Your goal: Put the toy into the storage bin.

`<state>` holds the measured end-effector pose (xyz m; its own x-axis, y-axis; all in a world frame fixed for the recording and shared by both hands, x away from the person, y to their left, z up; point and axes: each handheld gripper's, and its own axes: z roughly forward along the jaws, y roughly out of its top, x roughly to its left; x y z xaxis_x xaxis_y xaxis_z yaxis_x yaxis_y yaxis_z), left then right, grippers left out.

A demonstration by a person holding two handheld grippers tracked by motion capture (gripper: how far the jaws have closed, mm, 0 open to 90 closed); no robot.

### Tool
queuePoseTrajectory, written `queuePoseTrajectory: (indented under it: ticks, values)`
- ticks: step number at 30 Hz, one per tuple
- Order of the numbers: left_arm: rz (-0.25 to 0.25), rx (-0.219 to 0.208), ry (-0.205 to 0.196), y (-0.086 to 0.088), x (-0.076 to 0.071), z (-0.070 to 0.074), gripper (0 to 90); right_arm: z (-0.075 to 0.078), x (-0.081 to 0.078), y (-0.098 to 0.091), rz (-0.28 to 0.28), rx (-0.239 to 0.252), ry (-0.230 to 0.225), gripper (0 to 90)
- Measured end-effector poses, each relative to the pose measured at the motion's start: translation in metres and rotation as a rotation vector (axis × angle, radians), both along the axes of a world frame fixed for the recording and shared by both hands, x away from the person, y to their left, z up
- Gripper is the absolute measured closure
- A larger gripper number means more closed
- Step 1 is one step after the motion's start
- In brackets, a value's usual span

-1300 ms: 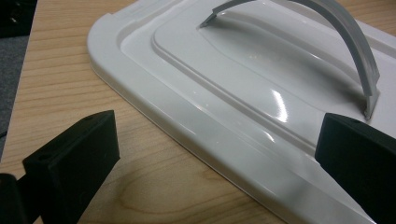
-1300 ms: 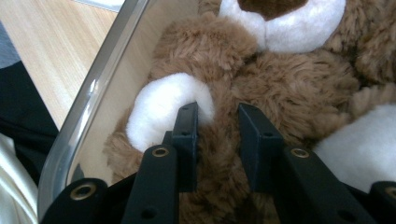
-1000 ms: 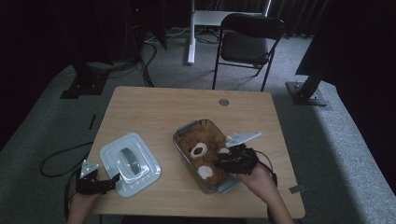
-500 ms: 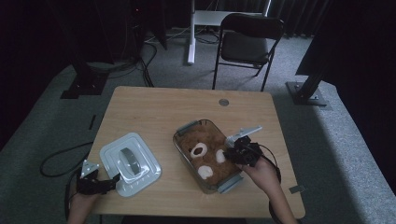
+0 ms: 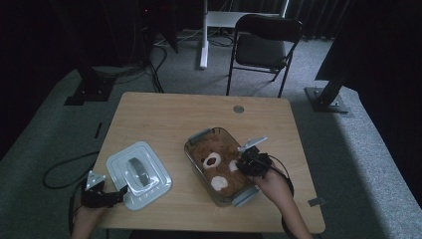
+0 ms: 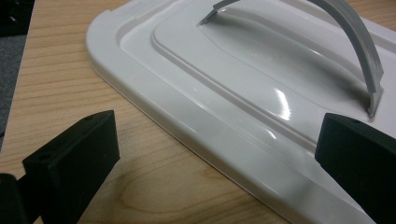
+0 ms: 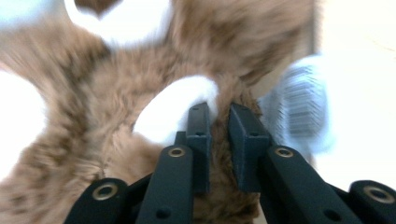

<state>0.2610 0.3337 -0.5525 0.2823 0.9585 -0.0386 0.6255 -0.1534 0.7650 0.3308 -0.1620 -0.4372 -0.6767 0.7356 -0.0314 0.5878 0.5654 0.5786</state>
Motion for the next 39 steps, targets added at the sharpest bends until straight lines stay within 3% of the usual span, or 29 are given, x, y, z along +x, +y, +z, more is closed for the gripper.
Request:
queuePoseTrajectory:
  ticks: [1,2,3,4,5,6,7,8,11,13,14,19,20,23,24,25,26,27,28,29,30,31,32,33,35,37,38,39]
  values:
    - [0.000,-0.001,0.001,0.000,0.000,0.000,0.6,0.000,0.000,0.000,0.000,0.000,0.000,76.7]
    - [0.003,-0.002,0.001,0.000,0.000,0.000,0.6,0.012,-0.002,-0.011,-0.001,0.092,-0.010,73.2]
    - [0.003,-0.002,0.001,0.000,0.000,0.000,0.6,0.012,-0.002,-0.011,-0.001,0.092,-0.010,73.2]
    - [0.003,-0.002,0.001,0.000,0.000,0.000,0.6,0.025,-0.006,-0.021,-0.006,0.195,-0.020,72.3]
    - [0.003,-0.002,0.001,0.000,0.000,0.000,0.6,0.025,-0.006,-0.021,-0.006,0.195,-0.020,72.3]
    - [0.004,-0.004,0.000,0.000,0.000,0.000,0.6,0.036,-0.009,-0.025,-0.010,0.253,-0.061,72.1]
    - [0.004,-0.004,0.000,0.000,0.000,0.000,0.5,0.036,-0.009,-0.025,-0.010,0.253,-0.061,72.1]
    - [0.003,-0.006,0.001,-0.001,0.000,0.000,0.5,0.043,-0.009,-0.023,-0.014,0.268,-0.092,71.8]
    - [0.001,-0.006,0.001,-0.001,0.000,0.000,0.6,0.046,-0.004,-0.017,-0.021,0.278,-0.102,71.3]
    - [0.000,-0.007,-0.001,-0.001,0.000,0.000,0.6,0.045,0.003,-0.009,-0.018,0.264,-0.103,71.5]
    - [0.002,-0.008,0.000,-0.001,0.000,0.000,0.6,0.040,0.012,0.001,-0.015,0.226,-0.083,72.3]
    - [-0.002,-0.006,0.003,0.001,0.000,0.000,0.6,0.029,0.031,0.018,-0.005,0.160,-0.044,72.3]
    - [0.002,-0.009,0.004,0.001,0.000,0.000,0.6,0.025,0.040,0.026,0.000,0.124,-0.031,72.6]
    - [0.003,-0.011,0.003,0.002,0.000,0.000,0.6,0.021,0.048,0.033,0.003,0.089,-0.017,73.2]
    - [0.002,-0.009,0.002,0.002,0.000,0.000,0.5,0.016,0.055,0.040,0.006,0.046,-0.008,73.3]
    - [0.002,-0.009,0.002,0.002,0.000,0.000,0.6,0.016,0.055,0.040,0.006,0.046,-0.008,73.3]
    - [0.002,-0.011,0.003,0.001,0.000,0.000,0.6,0.011,0.060,0.047,0.005,0.000,0.002,73.3]
    - [0.002,-0.011,0.003,0.001,0.000,0.000,0.5,0.011,0.060,0.047,0.005,0.000,0.002,73.3]
    - [0.001,-0.008,0.005,0.001,0.000,-0.001,0.6,0.008,0.062,0.055,0.009,-0.062,0.004,74.2]
    - [0.001,-0.008,0.005,0.001,0.000,-0.001,0.6,0.008,0.062,0.055,0.009,-0.062,0.004,74.2]
    - [-0.002,-0.010,0.003,0.001,0.000,0.000,0.6,-0.002,0.065,0.066,-0.007,-0.136,0.012,77.5]
    - [-0.002,-0.010,0.003,0.001,0.000,0.000,0.6,-0.002,0.065,0.066,-0.007,-0.136,0.012,77.5]
    - [-0.003,-0.010,-0.001,0.000,-0.001,0.000,0.6,-0.017,0.066,0.077,-0.010,-0.256,0.030,79.6]
    - [-0.003,-0.010,-0.001,0.000,-0.001,0.000,0.6,-0.017,0.066,0.077,-0.010,-0.256,0.030,79.6]
    - [-0.003,-0.009,0.002,0.000,-0.001,0.000,0.6,-0.023,0.064,0.085,-0.007,-0.323,0.023,79.8]
    - [-0.002,-0.011,0.004,0.001,-0.001,0.000,0.6,-0.020,0.062,0.087,-0.007,-0.336,0.002,78.4]
    - [-0.005,-0.010,0.004,0.001,-0.001,0.000,0.6,-0.014,0.062,0.080,-0.013,-0.269,-0.002,73.5]
    - [-0.005,-0.010,0.004,0.001,-0.001,0.000,0.6,-0.014,0.062,0.080,-0.013,-0.269,-0.002,73.5]
